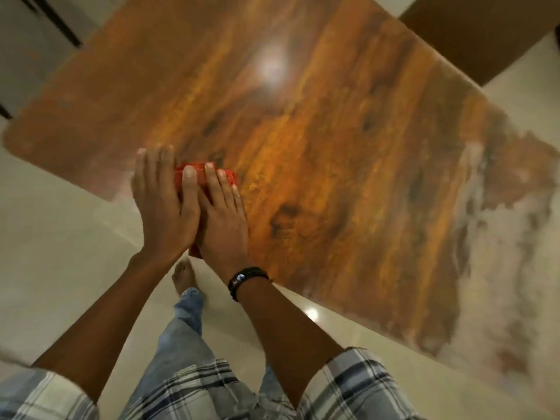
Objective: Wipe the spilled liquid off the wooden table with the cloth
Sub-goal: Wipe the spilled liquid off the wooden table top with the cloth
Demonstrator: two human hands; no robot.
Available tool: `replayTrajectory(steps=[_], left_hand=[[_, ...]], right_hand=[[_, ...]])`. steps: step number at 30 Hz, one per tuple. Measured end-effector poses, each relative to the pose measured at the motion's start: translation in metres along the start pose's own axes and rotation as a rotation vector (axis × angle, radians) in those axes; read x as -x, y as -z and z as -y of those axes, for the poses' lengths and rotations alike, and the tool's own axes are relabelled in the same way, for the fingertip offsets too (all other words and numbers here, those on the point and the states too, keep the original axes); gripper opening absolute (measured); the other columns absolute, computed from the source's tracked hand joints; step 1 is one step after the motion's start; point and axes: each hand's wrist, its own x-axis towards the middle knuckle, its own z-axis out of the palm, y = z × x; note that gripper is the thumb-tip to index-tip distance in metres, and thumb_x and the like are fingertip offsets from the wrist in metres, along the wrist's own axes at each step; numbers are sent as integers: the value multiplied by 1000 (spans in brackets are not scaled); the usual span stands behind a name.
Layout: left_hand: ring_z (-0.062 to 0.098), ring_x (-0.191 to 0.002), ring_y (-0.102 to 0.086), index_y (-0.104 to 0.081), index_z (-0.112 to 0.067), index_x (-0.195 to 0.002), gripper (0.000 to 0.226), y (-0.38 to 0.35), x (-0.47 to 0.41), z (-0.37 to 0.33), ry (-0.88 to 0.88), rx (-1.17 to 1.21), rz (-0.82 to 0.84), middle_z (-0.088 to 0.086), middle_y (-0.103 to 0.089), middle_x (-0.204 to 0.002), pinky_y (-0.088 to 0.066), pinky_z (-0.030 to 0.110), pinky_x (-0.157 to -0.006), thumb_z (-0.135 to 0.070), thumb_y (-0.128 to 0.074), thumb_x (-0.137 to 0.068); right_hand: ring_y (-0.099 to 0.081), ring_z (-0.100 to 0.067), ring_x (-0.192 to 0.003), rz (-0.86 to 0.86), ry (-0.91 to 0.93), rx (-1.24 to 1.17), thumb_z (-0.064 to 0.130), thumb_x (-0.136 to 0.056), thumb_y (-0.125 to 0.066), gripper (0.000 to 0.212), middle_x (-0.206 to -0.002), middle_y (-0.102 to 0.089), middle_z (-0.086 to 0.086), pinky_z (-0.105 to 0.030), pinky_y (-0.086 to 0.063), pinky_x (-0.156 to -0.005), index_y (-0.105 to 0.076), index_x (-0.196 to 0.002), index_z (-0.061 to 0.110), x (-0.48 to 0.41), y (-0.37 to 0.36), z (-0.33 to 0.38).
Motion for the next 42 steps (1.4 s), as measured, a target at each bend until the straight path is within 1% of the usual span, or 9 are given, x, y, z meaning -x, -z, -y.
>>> replayTrajectory(steps=[4, 11, 18, 23, 29, 33, 35, 38, 42], left_hand=[[28, -156, -14, -35, -6, -154, 64, -72, 61, -68, -170, -86, 211, 13, -27, -164, -9, 50, -127, -44, -26, -103], [23, -157, -5, -28, -12, -158, 70, -206, 178, -175, -400, -179, 490, 7, -17, -168, 5, 44, -125, -52, -20, -101], [22, -157, -4, -24, -12, -158, 70, -258, 244, -210, -519, -290, 600, 7, -15, -168, 1, 49, -127, -54, -17, -102], [22, -157, -5, -23, -12, -158, 72, -258, 250, -203, -505, -311, 591, 7, -15, -168, 4, 44, -126, -56, -14, -102], [24, -156, -10, -24, -10, -158, 76, -264, 257, -203, -489, -319, 545, 9, -19, -167, 2, 47, -126, -59, -8, -101], [25, -155, -13, -25, -11, -157, 76, -265, 262, -207, -514, -329, 549, 9, -22, -167, 1, 48, -125, -60, -10, -101], [25, -155, -11, -25, -10, -157, 76, -267, 264, -206, -526, -347, 555, 10, -20, -167, 0, 52, -125, -59, -12, -101], [26, -156, -6, -23, -10, -158, 77, -271, 265, -208, -532, -379, 570, 11, -15, -168, 3, 56, -123, -61, -12, -101], [30, -156, -9, -23, -9, -157, 80, -283, 273, -213, -608, -419, 575, 13, -17, -167, -2, 60, -123, -64, -7, -101]], right_hand=[[-9, -25, -153, -142, -224, -47, 29, -101, -43, 53, -165, -18, -6, -47, -11, -125, -34, -153, 26, 102, 48, -113], [-26, -33, -149, -414, -563, 8, 14, -100, -48, 47, -159, -31, -12, -50, -23, -121, -46, -147, 17, 303, 125, -323], [-31, -30, -146, -606, -1008, -23, 15, -102, -44, 43, -159, -32, -12, -46, -30, -118, -49, -145, 17, 441, 195, -476], [-26, -36, -147, -619, -1130, 10, 16, -102, -43, 45, -159, -28, -19, -53, -23, -119, -47, -146, 13, 429, 196, -471], [-9, -28, -153, -389, -536, 14, 19, -100, -45, 52, -164, -19, -10, -52, -13, -124, -37, -152, 22, 338, 131, -340], [-15, -26, -152, -312, -395, -10, 14, -98, -50, 56, -164, -22, -8, -46, -14, -124, -37, -151, 23, 323, 124, -329], [-18, -29, -152, -359, -475, -7, 12, -98, -50, 54, -163, -25, -8, -49, -17, -123, -41, -150, 23, 347, 135, -352], [-27, -37, -147, -520, -764, -16, 7, -99, -51, 47, -159, -32, -15, -54, -25, -119, -50, -145, 17, 413, 160, -409], [-29, -27, -146, -648, -1118, -62, 13, -102, -43, 44, -159, -30, -8, -48, -27, -118, -47, -146, 18, 492, 201, -481]])
